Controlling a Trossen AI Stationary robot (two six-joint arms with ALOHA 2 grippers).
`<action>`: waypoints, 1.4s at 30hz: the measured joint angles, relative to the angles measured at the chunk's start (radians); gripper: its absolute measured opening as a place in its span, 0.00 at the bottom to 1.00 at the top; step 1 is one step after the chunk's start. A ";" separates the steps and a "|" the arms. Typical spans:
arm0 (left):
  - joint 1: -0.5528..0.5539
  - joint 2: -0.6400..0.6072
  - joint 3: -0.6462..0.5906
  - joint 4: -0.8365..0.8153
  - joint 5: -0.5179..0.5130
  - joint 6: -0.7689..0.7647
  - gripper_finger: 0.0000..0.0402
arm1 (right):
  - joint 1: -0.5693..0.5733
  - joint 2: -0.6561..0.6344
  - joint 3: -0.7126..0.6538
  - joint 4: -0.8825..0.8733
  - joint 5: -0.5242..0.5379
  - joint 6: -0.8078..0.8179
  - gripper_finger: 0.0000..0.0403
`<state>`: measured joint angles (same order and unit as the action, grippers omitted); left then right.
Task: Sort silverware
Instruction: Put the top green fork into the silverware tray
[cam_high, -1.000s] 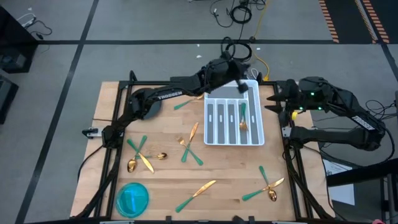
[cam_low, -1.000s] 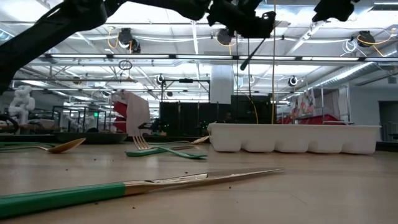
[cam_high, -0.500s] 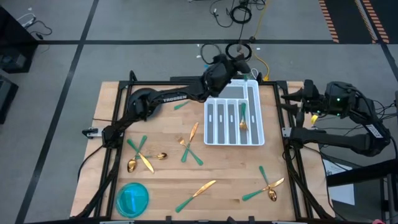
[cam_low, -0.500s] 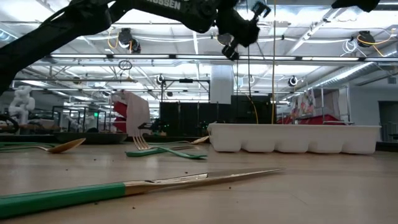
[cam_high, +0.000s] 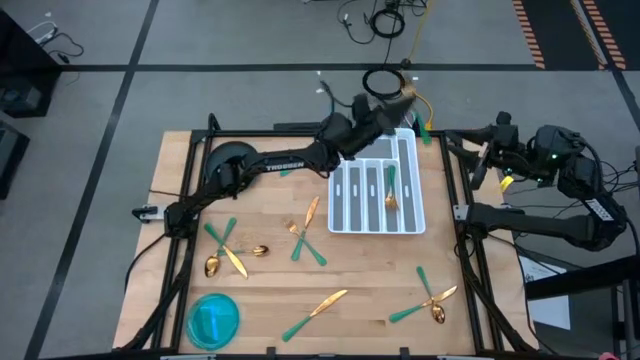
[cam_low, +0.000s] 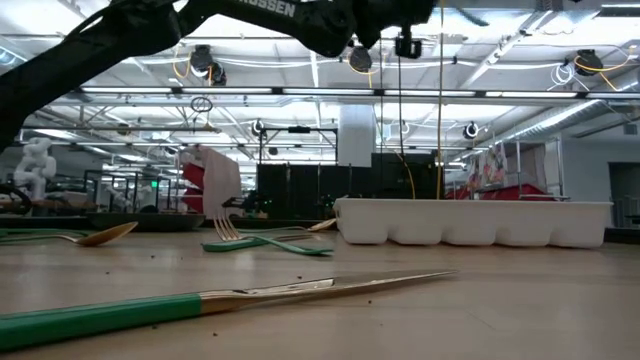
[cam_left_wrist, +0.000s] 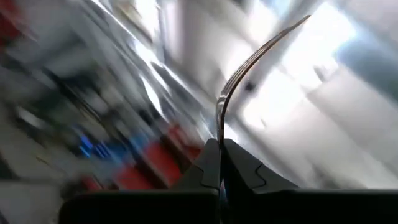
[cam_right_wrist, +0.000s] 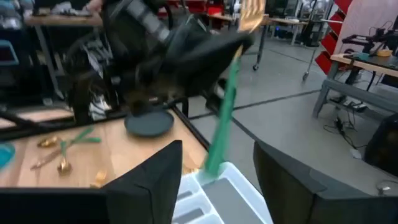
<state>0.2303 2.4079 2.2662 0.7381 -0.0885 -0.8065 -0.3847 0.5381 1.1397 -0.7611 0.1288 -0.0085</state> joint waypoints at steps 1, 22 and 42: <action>0.001 0.001 0.000 -0.016 0.104 -0.001 0.01 | 0.000 0.004 0.000 0.007 0.000 0.003 0.49; 0.047 -0.004 0.000 -0.408 0.794 0.140 0.01 | 0.000 0.124 0.000 0.025 -0.136 0.014 0.53; 0.057 -0.004 0.002 -0.406 0.784 0.166 0.01 | 0.001 0.203 -0.001 0.082 -0.150 -0.135 0.01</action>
<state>0.2871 2.4035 2.2677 0.3321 0.6952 -0.6407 -0.3842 0.7407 1.1387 -0.6795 -0.0216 -0.1439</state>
